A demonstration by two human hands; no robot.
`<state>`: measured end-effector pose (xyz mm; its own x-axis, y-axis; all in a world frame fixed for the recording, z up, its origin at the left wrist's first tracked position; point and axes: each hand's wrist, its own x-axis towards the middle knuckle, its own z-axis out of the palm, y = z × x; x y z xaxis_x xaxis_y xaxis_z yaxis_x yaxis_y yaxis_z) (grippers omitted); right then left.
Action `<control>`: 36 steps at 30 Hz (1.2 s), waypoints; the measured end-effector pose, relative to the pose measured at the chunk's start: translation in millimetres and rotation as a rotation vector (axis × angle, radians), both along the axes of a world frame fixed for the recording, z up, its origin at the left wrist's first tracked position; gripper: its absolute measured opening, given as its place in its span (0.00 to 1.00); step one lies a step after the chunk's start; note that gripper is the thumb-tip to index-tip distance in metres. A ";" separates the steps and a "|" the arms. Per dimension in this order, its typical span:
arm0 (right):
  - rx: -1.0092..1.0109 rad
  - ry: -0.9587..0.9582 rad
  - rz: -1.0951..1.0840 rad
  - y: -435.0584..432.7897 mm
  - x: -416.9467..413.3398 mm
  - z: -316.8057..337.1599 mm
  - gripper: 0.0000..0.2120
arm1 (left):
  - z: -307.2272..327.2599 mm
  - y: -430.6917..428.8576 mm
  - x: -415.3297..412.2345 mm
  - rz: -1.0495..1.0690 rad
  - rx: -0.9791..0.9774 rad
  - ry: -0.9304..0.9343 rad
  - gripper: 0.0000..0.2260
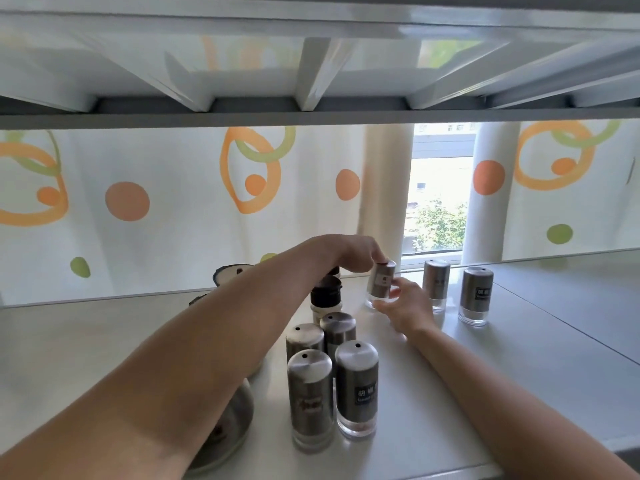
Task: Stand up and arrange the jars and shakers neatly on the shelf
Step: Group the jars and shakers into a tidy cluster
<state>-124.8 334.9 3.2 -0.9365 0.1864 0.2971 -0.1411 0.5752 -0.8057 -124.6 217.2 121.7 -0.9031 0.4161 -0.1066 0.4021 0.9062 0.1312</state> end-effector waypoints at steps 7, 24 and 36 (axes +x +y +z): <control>-0.064 0.041 0.038 2.6 9.4 3.2 0.16 | -1.2 6.0 16.9 -0.050 -0.024 0.020 0.27; 0.145 0.176 0.072 37.8 118.3 39.9 0.17 | 19.9 4.8 107.2 -0.350 0.126 0.326 0.20; 0.180 0.248 0.156 10.1 163.9 103.2 0.17 | 51.8 -29.2 157.4 -0.342 0.409 0.494 0.15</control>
<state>39.1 345.0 106.5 -0.8448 -0.0301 0.5342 -0.4176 0.6612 -0.6232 32.8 188.1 173.5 -0.6180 0.6027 0.5049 0.7539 0.6365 0.1629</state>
